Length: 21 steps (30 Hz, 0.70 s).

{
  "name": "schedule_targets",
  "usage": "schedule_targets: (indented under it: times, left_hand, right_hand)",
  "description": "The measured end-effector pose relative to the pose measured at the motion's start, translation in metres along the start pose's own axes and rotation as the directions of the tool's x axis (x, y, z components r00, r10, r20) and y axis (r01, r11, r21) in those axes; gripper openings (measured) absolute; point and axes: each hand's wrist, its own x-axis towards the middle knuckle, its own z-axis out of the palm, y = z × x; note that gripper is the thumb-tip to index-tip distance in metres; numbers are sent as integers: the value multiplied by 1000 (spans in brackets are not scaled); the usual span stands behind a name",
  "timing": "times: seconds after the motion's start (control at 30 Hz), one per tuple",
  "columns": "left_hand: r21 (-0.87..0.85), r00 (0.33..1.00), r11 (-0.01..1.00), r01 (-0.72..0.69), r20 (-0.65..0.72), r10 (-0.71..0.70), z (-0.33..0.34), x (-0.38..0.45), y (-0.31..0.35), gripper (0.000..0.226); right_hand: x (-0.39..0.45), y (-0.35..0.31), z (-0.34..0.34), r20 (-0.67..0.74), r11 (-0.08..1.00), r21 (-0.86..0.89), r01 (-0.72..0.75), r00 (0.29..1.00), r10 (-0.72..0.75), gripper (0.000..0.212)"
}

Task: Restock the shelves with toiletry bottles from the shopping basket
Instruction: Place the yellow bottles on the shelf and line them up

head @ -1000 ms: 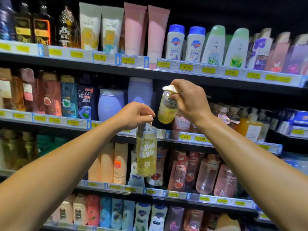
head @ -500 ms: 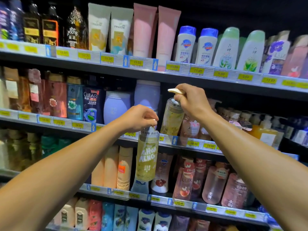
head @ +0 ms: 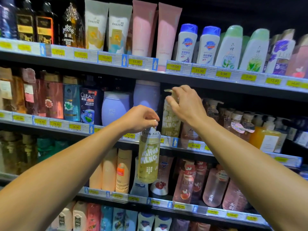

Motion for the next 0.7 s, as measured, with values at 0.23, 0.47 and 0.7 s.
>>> schedule_targets:
  times: [0.23, 0.47, 0.7]
  left_hand:
    - [0, 1000, 1000, 1, -1, -1, 0, -1, 2, 11]
    - [16, 1000, 1000, -2, -9, 2, 1, -6, 3, 11]
    - [24, 1000, 1000, 10, -19, -10, 1, -9, 5, 9]
  right_hand:
    - [-5, 7, 7, 33, 963, -269, 31, 999, -23, 63]
    - [0, 11, 12, 114, 960, -280, 8, 993, 25, 56]
    - [5, 14, 17, 212, 939, -344, -24, 972, 102, 48]
